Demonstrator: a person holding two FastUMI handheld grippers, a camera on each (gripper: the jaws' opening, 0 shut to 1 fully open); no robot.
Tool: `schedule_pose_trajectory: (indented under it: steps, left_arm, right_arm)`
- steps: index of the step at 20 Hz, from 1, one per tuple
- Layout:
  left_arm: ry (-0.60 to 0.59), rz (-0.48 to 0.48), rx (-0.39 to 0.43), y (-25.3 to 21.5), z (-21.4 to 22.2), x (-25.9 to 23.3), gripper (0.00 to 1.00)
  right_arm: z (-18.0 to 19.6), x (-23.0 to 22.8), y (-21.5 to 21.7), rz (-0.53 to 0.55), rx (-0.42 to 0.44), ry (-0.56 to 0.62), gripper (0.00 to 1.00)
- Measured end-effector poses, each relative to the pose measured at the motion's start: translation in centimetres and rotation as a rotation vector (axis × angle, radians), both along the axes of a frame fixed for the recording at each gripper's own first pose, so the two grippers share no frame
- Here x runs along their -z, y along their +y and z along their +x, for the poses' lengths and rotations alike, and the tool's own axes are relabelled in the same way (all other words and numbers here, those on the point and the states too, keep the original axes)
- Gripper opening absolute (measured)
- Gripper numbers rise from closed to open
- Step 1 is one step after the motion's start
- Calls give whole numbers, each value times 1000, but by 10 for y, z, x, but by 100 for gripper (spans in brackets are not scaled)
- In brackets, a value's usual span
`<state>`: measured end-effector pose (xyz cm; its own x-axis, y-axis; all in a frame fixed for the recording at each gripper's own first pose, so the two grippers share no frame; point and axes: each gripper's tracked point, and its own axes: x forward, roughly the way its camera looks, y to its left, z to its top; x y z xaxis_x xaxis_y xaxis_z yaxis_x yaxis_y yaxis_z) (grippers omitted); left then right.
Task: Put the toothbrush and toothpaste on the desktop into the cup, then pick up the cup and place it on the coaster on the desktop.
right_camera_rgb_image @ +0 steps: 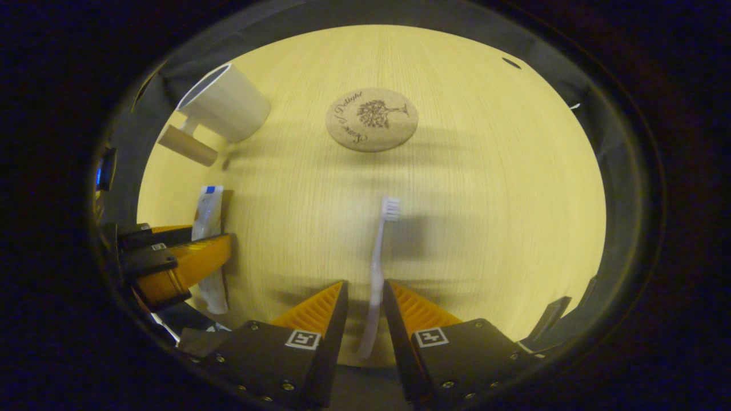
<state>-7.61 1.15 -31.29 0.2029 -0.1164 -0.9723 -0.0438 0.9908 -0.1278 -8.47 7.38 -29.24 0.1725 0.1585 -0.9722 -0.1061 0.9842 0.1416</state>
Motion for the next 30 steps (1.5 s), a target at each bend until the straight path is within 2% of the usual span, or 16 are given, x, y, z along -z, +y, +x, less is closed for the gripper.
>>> schedule_pose_trajectory:
  steps: [1, 2, 3, 5, 8, 9, 10, 11, 14, 16, 18, 19, 25, 30]
  left_arm:
    - [-6, 8, 6, 2, 1, 2, 55]
    - [-5, 11, -11, 3, -1, 5, 59]
    - [-7, 11, -9, 3, 1, 2, 52]
    - [-11, 13, -16, 3, 1, 2, 39]
    - [-19, 7, -1, 2, 0, 1, 34]
    - [-24, 8, 5, 2, 2, 1, 36]
    - [-29, 5, -8, 2, 1, 1, 35]
    - [-40, -5, -4, 2, 2, 0, 27]
    - [-67, -22, -17, 4, 1, -2, 28]
    - [-88, -23, -32, 5, 1, -5, 28]
    - [-111, -20, -41, 6, 1, -9, 28]
    - [-130, -24, -47, 5, 2, -12, 28]
    - [-273, -11, -72, 14, 12, -48, 28]
    - [-373, -16, -100, 23, 13, -71, 27]
  right_arm:
    - [1, 2, 1, -3, -8, -1, 48]
    - [2, 6, -5, -19, 9, -7, 47]
    - [1, 3, -4, -12, 27, 4, 22]
    - [1, 4, -7, 4, 34, 8, 20]
    - [3, 5, -3, 48, 66, 0, 17]
    - [1, -1, -5, 63, 67, 9, 8]
    - [1, -1, -6, 78, 75, -8, 11]
    - [4, 4, -2, 93, 94, -7, 7]
    - [7, -1, -6, 148, 153, -20, 4]
    - [7, -1, -8, 167, 164, -29, 4]
    - [8, -7, -9, 187, 167, -56, 1]
    - [9, -12, -9, 203, 168, -77, 4]
    - [25, -47, -3, 293, 154, -206, 4]
    - [38, -69, -5, 312, 145, -288, 4]
